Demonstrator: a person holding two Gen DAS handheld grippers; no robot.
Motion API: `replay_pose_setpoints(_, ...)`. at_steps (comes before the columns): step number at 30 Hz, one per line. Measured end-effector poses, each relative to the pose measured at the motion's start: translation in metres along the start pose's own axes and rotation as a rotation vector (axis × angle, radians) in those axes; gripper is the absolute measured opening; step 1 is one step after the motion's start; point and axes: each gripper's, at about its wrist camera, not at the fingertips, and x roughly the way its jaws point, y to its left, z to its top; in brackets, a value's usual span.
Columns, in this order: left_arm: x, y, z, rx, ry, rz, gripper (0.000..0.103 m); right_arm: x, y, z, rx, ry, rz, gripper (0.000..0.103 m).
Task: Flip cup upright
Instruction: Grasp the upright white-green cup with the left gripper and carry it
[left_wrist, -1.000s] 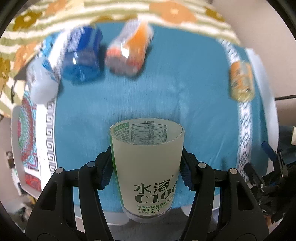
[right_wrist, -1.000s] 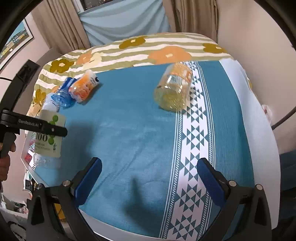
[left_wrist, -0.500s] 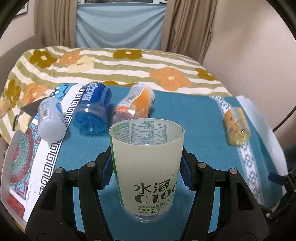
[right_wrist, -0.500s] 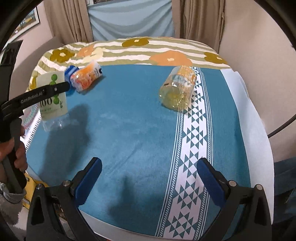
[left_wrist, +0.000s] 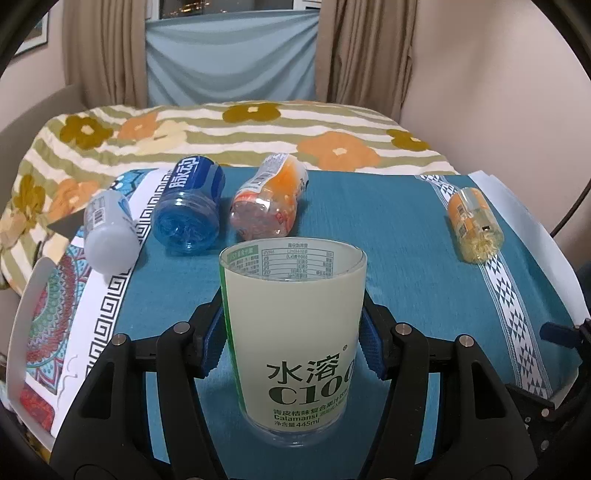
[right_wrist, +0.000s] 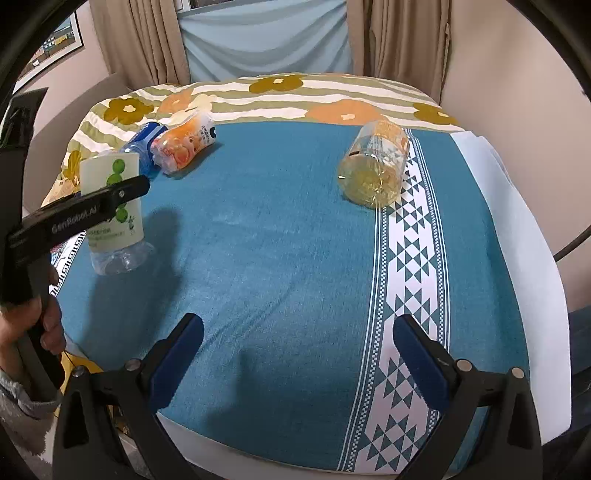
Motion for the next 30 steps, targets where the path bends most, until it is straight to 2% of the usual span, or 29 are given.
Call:
replay_pose_setpoints(6,-0.012,-0.004,0.0,0.02,-0.063,-0.01,0.065,-0.001,-0.002,0.0,0.002,-0.005,-0.01,0.103)
replay_pose_setpoints(14,-0.014,-0.006,-0.018,0.043,-0.008,0.01,0.066,0.003,0.001,-0.001,-0.008,0.0,0.006,0.103)
replay_pose_setpoints(19,-0.021,-0.003,-0.021,0.03,-0.035,0.014,0.066,0.004,0.003,-0.001,-0.02,-0.002,0.013,0.103)
replay_pose_setpoints(23,-0.026,0.001,-0.016,0.016,-0.108,0.021,0.066,0.002,0.005,-0.001,-0.026,-0.011,0.013,0.103)
replay_pose_setpoints(30,-0.021,0.004,-0.024,-0.001,-0.08,0.029,0.066,0.003,0.006,-0.003,-0.03,-0.008,0.015,0.103)
